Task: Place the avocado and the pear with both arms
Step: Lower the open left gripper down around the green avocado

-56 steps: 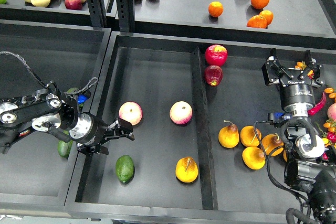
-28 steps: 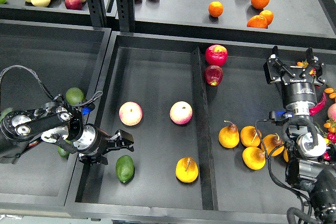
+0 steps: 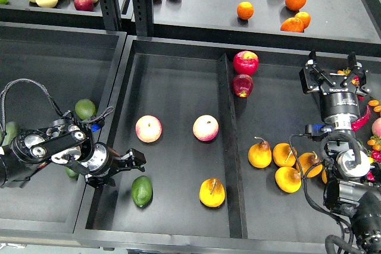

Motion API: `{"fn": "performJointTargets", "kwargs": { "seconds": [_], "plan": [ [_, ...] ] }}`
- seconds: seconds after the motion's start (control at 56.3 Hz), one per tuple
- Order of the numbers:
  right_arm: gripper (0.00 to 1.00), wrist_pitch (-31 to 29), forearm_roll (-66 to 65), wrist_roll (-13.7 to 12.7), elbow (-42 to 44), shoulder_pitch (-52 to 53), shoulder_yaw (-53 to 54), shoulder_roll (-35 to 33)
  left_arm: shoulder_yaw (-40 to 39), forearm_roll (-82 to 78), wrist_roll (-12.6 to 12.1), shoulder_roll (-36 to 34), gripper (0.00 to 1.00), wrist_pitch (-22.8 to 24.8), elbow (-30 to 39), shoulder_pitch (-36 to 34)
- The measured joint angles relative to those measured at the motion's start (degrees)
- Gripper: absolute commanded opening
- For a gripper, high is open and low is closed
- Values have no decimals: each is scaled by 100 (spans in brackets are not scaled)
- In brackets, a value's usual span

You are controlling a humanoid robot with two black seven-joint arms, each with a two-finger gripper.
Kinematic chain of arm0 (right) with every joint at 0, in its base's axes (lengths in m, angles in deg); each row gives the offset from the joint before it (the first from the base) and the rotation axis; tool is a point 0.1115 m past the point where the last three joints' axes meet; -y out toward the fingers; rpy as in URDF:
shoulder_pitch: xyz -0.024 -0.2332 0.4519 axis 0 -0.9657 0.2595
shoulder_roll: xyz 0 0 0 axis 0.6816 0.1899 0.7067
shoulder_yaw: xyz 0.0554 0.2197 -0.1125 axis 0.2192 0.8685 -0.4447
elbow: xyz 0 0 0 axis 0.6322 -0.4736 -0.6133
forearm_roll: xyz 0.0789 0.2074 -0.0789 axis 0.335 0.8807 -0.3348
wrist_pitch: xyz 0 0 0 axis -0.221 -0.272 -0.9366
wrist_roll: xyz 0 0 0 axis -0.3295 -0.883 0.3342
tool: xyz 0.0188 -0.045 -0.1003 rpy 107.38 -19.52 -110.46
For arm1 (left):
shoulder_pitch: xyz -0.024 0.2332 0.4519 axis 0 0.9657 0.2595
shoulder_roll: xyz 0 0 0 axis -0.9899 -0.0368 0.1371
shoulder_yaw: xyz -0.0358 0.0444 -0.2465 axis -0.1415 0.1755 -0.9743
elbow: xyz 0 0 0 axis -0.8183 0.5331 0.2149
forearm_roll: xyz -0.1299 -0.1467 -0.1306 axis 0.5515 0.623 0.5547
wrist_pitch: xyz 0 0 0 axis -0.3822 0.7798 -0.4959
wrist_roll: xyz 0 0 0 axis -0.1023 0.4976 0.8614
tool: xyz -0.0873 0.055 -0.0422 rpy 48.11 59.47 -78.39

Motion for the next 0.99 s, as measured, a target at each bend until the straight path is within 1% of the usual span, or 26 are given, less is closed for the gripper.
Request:
{"fn": "performJointTargets", "kwargs": {
  "seconds": [0.48, 0.995],
  "plan": [
    [99, 0, 0, 0, -122, -33, 7, 19, -22, -20, -3, 304, 99, 0, -352, 90],
    [99, 0, 0, -2, -157, -65, 7, 40, -45, -17, 0, 564, 99, 2, -422, 30]
  ]
}}
